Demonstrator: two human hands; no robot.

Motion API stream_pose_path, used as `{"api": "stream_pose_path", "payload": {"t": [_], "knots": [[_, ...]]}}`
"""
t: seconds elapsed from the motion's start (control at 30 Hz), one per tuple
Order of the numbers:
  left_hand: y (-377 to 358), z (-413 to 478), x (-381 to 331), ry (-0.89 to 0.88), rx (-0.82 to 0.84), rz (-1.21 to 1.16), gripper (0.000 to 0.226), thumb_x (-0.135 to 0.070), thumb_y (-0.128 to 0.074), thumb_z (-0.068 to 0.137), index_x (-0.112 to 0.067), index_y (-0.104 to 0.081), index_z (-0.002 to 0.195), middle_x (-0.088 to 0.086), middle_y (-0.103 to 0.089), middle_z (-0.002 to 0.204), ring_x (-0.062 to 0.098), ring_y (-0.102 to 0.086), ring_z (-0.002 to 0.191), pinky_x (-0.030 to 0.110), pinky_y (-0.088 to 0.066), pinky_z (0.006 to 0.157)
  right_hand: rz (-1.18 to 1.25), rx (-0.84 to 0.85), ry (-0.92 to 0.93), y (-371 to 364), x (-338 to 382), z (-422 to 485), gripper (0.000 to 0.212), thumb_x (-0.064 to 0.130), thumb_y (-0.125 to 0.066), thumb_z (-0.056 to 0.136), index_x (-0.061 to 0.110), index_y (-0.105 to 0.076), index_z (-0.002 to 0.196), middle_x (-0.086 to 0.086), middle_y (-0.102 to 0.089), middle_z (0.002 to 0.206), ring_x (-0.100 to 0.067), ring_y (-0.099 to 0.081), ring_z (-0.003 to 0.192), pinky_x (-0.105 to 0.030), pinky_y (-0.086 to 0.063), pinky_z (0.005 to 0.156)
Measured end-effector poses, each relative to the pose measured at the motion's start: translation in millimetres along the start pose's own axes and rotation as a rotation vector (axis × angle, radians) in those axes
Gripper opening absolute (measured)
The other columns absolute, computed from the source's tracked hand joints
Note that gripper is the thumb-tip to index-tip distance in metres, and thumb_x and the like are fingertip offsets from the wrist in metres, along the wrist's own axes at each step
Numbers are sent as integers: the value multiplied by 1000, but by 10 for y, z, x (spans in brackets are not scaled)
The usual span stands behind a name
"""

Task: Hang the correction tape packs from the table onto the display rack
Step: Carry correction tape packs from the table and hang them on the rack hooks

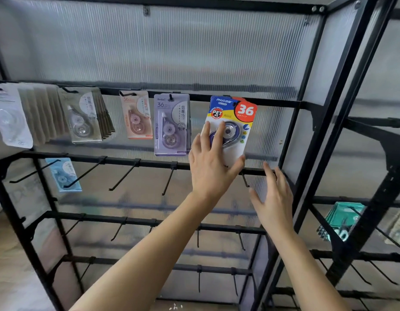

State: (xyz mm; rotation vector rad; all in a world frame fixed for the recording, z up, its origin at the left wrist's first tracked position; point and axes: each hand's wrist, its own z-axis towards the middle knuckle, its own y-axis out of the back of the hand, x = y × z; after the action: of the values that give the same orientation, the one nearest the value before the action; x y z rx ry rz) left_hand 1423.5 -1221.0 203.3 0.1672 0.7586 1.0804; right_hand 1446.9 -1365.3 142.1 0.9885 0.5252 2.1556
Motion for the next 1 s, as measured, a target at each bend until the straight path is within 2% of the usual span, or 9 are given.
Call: {"api": "stream_pose_path", "payload": {"t": [0.17,0.37,0.53,0.63,0.7,0.83,1.0], "knots": [[-112,79,67,48,56,45,82,-52,-60,86,-28,-17,151,4,-16,157,26,-18,140,43,-23,111,-9,12,5,23,-29,28,69,17,-65,88,14,-29,147,-20,-28,151,-32,-21,143,-50,-23,114],[-317,280,163,104,186,178,96,-53,-62,84,-31,2,152,4,3,160,33,-14,142,47,-24,111,-26,39,14,-6,-43,79,70,18,-64,89,16,-27,148,-19,-27,152,-32,-21,143,-50,-22,113],[-440,362,155,141,204,185,101,-55,-62,83,-31,8,152,4,9,160,34,-13,141,47,-27,108,-23,42,15,-42,-5,110,70,17,-65,88,16,-29,148,-21,-28,151,-35,-23,141,-50,-21,112],[-445,279,195,132,223,186,106,-60,-60,81,-36,21,145,0,13,160,30,-1,146,54,-19,111,-25,63,15,-64,13,102,70,16,-64,88,16,-29,147,-21,-28,151,-34,-22,142,-49,-19,113],[-387,156,264,92,212,166,101,-61,-56,84,-40,27,137,-1,12,160,27,5,147,55,-11,114,-19,87,15,-101,50,78,70,17,-63,88,17,-27,148,-20,-25,153,-33,-20,143,-47,-18,113],[-158,-157,529,19,186,210,82,-52,-46,93,-37,19,140,2,10,160,25,8,147,41,1,118,12,142,57,-251,226,-52,71,16,-63,88,16,-26,148,-18,-23,154,-31,-17,144,-47,-18,114],[241,-576,936,-21,253,409,79,-51,-42,94,-38,19,141,2,13,160,26,11,147,38,14,114,111,149,99,-485,533,-317,70,11,-69,83,10,-35,144,-27,-29,149,-40,-25,140,-54,-26,110]]}}
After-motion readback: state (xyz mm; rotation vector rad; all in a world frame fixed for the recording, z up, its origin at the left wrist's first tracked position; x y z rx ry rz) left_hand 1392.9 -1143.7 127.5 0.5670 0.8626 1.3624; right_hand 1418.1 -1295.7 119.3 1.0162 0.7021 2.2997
